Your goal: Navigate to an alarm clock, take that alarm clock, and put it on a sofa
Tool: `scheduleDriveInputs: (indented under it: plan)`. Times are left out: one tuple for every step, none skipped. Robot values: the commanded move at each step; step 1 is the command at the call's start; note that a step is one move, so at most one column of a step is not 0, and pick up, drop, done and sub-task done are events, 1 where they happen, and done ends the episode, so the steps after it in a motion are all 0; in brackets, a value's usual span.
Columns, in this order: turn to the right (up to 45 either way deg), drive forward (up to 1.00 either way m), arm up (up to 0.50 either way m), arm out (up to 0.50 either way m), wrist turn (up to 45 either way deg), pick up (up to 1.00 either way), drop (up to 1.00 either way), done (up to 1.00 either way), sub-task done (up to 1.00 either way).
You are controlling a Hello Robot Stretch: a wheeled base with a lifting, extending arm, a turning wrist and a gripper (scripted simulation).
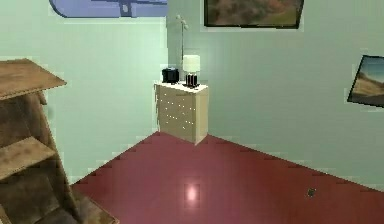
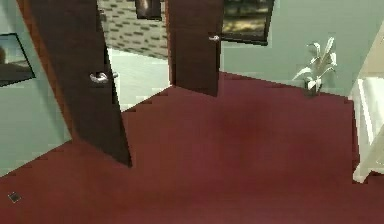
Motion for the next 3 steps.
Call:
scheduleDriveInputs:
  plan:
    - [6.0,0.00,0.00,0.00,0.0,0.00,0.00,0.00,0.00]
    - [0.0,0.90,0.00,0.00,0.0,0.00,0.00,0.00,0.00]
    - [-12.0,0.00,0.00,0.00,0.0,0.00,0.00,0.00,0.00]
